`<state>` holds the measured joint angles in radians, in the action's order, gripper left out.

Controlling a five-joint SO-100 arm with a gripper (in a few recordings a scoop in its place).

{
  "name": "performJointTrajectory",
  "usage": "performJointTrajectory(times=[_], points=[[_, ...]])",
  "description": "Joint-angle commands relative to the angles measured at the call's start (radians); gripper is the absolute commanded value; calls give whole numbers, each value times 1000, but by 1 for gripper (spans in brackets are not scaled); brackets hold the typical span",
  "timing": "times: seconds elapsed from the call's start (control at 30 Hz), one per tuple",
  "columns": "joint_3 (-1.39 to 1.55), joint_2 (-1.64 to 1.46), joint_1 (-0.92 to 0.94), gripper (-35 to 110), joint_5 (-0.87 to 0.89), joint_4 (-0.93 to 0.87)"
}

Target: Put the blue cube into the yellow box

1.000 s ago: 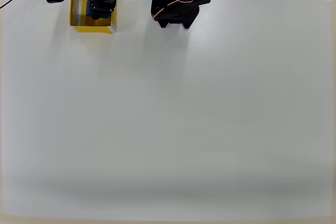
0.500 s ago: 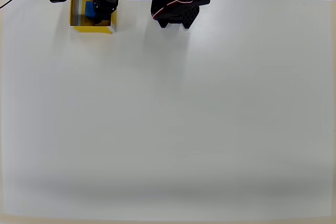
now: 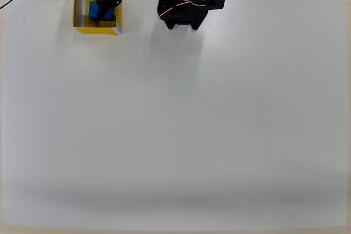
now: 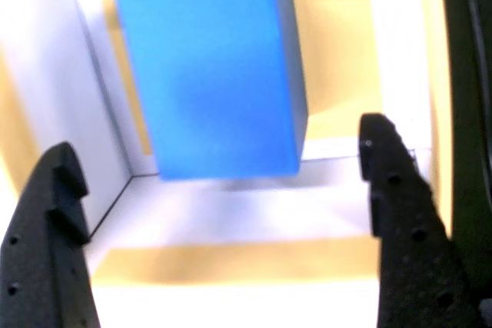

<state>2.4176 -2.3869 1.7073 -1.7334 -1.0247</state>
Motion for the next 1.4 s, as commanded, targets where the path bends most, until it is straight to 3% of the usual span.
performJointTrajectory(times=[0.0, 0.17, 0.33, 0.7, 1.0, 1.17, 1.37], points=[[-126, -135, 26, 39, -35, -49], [-129, -273, -11, 40, -74, -112], [-132, -388, -175, 41, -51, -160], [-103, -422, -805, 41, 41, -138], [209, -660, -1333, 39, 77, -109], [305, -746, -1551, 34, 137, -195], [482, -876, -1672, 16, 144, -241]])
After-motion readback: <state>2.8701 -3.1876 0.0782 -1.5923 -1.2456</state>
